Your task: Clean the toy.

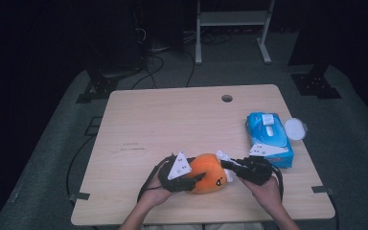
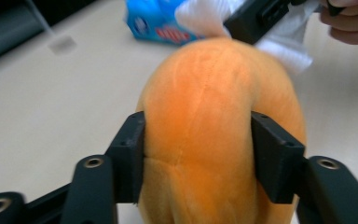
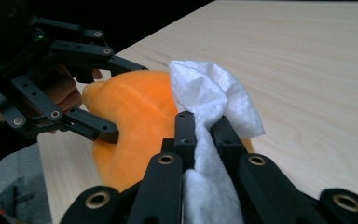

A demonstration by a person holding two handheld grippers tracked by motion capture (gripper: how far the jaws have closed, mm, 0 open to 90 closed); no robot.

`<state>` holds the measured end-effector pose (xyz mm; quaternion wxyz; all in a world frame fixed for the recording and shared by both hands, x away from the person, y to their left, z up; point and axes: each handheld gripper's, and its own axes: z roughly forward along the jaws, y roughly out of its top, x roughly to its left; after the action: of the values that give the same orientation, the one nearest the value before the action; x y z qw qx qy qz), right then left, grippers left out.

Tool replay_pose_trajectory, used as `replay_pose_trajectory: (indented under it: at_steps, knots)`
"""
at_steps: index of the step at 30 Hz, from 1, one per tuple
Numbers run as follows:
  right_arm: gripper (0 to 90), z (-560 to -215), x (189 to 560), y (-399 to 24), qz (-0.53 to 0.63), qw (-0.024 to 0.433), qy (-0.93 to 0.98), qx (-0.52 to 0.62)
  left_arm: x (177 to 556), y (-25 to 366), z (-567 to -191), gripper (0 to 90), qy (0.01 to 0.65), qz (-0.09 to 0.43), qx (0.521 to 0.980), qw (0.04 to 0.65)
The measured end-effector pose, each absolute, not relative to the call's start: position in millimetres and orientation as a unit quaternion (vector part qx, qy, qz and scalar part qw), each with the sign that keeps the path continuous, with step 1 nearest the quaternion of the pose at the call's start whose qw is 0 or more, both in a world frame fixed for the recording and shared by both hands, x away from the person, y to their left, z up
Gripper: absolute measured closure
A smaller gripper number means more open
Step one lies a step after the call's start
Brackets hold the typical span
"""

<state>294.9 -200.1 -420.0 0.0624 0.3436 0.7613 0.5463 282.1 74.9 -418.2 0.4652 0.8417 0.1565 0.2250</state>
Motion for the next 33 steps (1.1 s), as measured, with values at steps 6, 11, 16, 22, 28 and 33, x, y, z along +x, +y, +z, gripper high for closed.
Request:
replay_pose_trajectory:
  at_steps: [6, 11, 16, 22, 28, 33]
  knots:
    - [82.5, -419.6, 294.7, -191.0, 0.544, 0.073, 0.77, 0.327, 285.8, 74.8, -420.8, 33.8, 0.157, 0.196, 0.842, 0.478]
    - [82.5, -420.8, 295.5, -191.6, 0.533, 0.083, 0.772, 0.336, 287.5, 78.1, -426.0, 30.9, 0.171, 0.167, 0.841, 0.485]
    - [82.5, -407.6, 283.8, -174.5, 0.545, 0.105, 0.78, 0.29, 280.4, 73.2, -425.9, 32.6, 0.146, 0.173, 0.847, 0.481]
    - [82.6, -417.3, 291.4, -188.4, 0.525, 0.103, 0.783, 0.317, 293.3, 89.8, -423.6, 24.2, 0.211, 0.141, 0.831, 0.494]
    - [82.6, -409.2, 285.8, -175.3, 0.54, 0.102, 0.782, 0.295, 285.2, 78.4, -426.2, 35.3, 0.158, 0.158, 0.842, 0.491]
    - [82.7, -407.7, 284.9, -171.8, 0.534, 0.11, 0.787, 0.289, 283.0, 76.2, -422.3, 27.8, 0.154, 0.158, 0.84, 0.496]
